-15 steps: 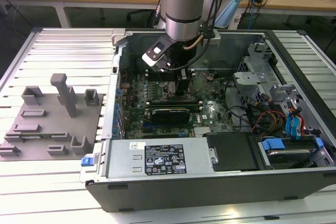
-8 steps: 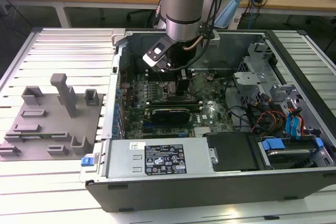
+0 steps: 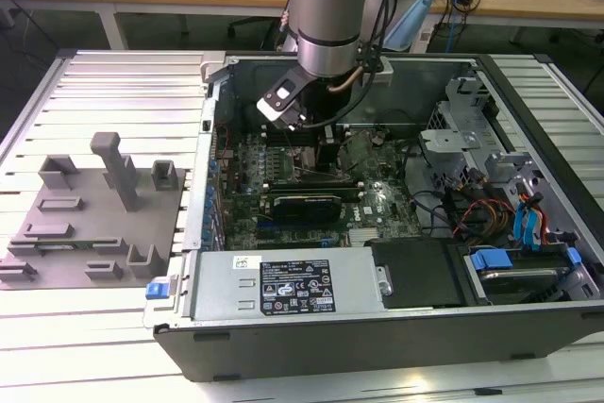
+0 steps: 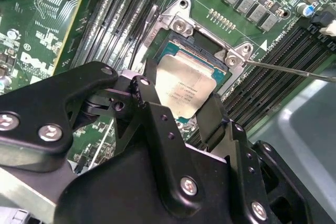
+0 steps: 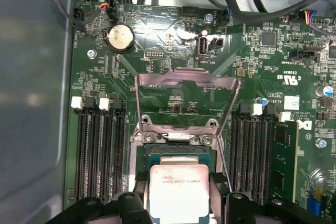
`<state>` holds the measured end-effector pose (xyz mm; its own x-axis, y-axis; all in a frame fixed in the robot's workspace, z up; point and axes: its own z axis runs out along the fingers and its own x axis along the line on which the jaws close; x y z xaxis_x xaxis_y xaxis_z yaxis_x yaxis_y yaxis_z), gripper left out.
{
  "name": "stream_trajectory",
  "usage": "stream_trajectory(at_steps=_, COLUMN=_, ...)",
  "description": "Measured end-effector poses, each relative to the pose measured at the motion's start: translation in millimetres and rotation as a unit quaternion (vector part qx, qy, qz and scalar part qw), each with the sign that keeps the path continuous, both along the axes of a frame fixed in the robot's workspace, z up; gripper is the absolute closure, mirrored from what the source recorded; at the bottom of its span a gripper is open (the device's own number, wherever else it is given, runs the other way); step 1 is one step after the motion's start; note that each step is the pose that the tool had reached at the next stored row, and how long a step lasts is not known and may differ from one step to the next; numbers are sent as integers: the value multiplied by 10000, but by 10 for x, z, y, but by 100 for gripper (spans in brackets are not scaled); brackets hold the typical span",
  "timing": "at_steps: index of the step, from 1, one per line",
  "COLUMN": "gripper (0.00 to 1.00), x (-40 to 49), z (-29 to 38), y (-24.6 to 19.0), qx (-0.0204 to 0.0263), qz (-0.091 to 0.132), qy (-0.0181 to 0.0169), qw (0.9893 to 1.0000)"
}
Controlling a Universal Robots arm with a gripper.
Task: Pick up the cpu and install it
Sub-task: 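Place the cpu into insertion slot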
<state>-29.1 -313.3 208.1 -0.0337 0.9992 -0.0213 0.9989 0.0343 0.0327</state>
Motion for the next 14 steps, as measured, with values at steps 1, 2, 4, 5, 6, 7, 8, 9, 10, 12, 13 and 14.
stream_trajectory(at_steps=1, gripper=45, x=0, z=-7, y=0, qx=0, qz=-34, qy=0, qw=10000)
stream_trajectory(at_steps=2, gripper=45, x=0, z=-12, y=0, qx=0, qz=-48, qy=0, qw=10000)
stream_trajectory(at_steps=4, gripper=45, x=0, z=-29, y=0, qx=0, qz=-73, qy=0, qw=10000)
stream_trajectory(at_steps=5, gripper=45, x=0, z=-34, y=0, qx=0, qz=-82, qy=0, qw=10000)
stream_trajectory(at_steps=6, gripper=45, x=0, z=-43, y=0, qx=0, qz=-93, qy=0, qw=10000)
stream_trajectory(at_steps=7, gripper=45, x=0, z=-50, y=0, qx=0, qz=-96, qy=0, qw=10000)
stream_trajectory(at_steps=8, gripper=45, x=0, z=-57, y=0, qx=0, qz=-99, qy=0, qw=10000)
stream_trajectory(at_steps=9, gripper=45, x=-1, z=-66, y=0, qx=0, qz=-100, qy=0, qw=9999)
stream_trajectory(at_steps=10, gripper=45, x=-1, z=-72, y=0, qx=0, qz=-101, qy=0, qw=9999)
stream_trajectory(at_steps=12, gripper=45, x=-1, z=-79, y=0, qx=-1, qz=-103, qy=0, qw=9999)
stream_trajectory(at_steps=13, gripper=45, x=-1, z=-85, y=0, qx=0, qz=-104, qy=0, qw=9999)
stream_trajectory(at_steps=14, gripper=45, x=-1, z=-89, y=0, qx=0, qz=-106, qy=0, qw=9999)
